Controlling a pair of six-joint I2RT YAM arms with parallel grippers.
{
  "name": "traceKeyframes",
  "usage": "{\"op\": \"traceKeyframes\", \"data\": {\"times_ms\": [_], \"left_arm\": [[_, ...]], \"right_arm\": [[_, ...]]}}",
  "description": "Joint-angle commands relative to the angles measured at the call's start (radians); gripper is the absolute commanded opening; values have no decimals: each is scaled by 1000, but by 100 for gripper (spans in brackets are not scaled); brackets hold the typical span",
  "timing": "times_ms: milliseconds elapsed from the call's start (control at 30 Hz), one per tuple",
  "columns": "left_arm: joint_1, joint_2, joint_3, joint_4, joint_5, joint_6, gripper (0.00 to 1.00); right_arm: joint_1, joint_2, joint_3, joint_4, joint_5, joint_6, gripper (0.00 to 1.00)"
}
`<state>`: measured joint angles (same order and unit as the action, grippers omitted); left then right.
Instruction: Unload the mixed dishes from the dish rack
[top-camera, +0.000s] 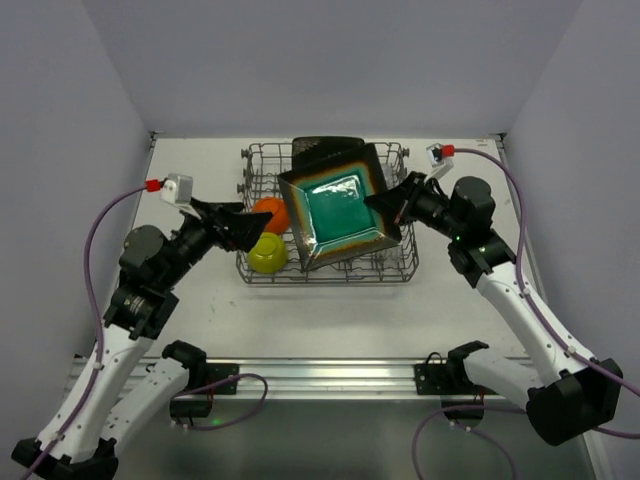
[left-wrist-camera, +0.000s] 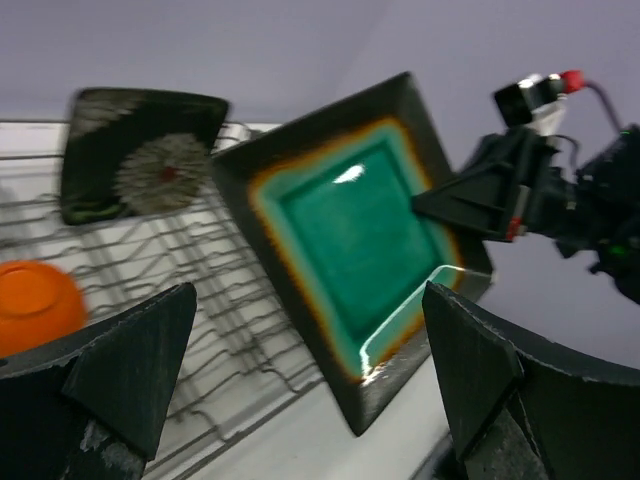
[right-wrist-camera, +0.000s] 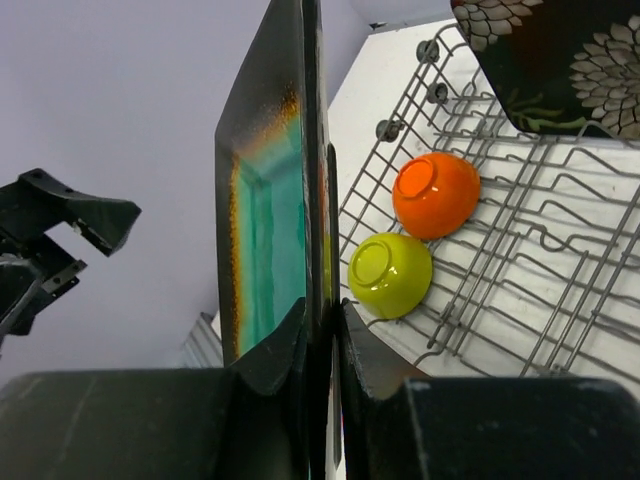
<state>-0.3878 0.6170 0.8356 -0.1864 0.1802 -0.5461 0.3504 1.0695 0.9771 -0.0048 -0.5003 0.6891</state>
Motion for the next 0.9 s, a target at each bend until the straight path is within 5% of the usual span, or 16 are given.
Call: {"op": "traceKeyframes", "data": {"times_ms": [0,333,533,800,867], "left_arm": [[-5,111,-47,348,404,-233,100],[-17,352,-53,456,484,-328,100],[-28,418,-90,714,611,-430,92],[-31,449,-90,725,617,-394,64],[-31,446,-96,746,622,-402,46]], "right_arm": [[-11,-135,-75,406,55,205,0],[-65,-212,-158,456,-3,216,0],[-67,-154,-143,549,-144,247,0],[-70,-120,-140,617,-230,277,0],[-73,-120,-146,617,-228,274,0]]}}
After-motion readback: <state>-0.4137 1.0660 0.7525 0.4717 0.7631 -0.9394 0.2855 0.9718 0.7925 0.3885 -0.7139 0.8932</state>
